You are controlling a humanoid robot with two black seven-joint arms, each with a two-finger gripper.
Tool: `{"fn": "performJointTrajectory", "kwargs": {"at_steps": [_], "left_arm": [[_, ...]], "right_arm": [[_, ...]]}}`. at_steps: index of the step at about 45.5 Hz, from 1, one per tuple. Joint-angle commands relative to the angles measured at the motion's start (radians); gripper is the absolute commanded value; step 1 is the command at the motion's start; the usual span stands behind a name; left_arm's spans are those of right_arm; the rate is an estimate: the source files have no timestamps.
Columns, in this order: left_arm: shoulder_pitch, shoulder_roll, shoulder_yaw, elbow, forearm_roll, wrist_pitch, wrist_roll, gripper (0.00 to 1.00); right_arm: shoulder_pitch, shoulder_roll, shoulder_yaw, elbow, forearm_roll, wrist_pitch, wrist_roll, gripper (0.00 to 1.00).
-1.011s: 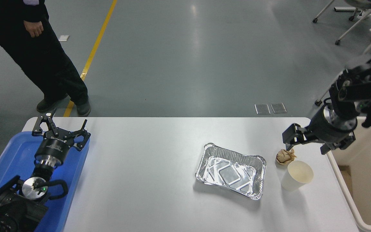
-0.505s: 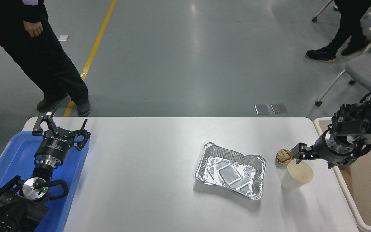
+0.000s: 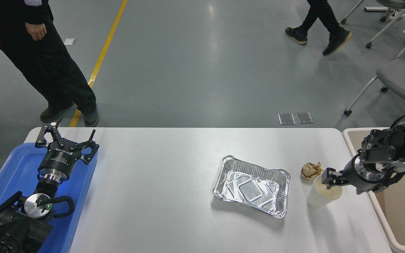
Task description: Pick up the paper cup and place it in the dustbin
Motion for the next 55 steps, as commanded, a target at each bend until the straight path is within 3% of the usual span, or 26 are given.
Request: {"fn": "performJointTrajectory", "kwargs": {"at_steps": [1, 5, 7, 24, 29, 35, 55], "left_arm": [[0.0, 0.0, 0.0, 0.0, 0.0, 0.0, 0.0, 0.99], [0.0, 0.0, 0.0, 0.0, 0.0, 0.0, 0.0, 0.99], [0.0, 0.0, 0.0, 0.0, 0.0, 0.0, 0.0, 0.99], [0.0, 0.0, 0.0, 0.0, 0.0, 0.0, 0.0, 0.99], [0.0, 0.0, 0.0, 0.0, 0.0, 0.0, 0.0, 0.99], [-0.002, 0.0, 0.0, 0.0, 0.0, 0.0, 0.001, 0.99], [-0.002, 0.0, 0.002, 0.0, 0.002, 0.0, 0.001, 0.99]], "right_arm": [[-0.015, 0.001, 0.001, -0.004, 0.103, -0.002, 0.0, 0.25], [-0.021, 0.001, 0.001, -0.002, 0.107, -0.001, -0.001, 0.12], [-0.024, 0.001, 0.001, -0.002, 0.107, -0.001, -0.001, 0.0], [-0.009, -0.013, -0.001, 0.004, 0.139, 0.01, -0.001, 0.0], [0.077, -0.062, -0.014, 0.04, 0.137, 0.027, -0.001, 0.0], [0.246, -0.155, -0.034, 0.139, 0.119, 0.129, 0.0, 0.0], [0.746, -0.22, -0.183, 0.265, 0.117, 0.484, 0.0, 0.0]]}}
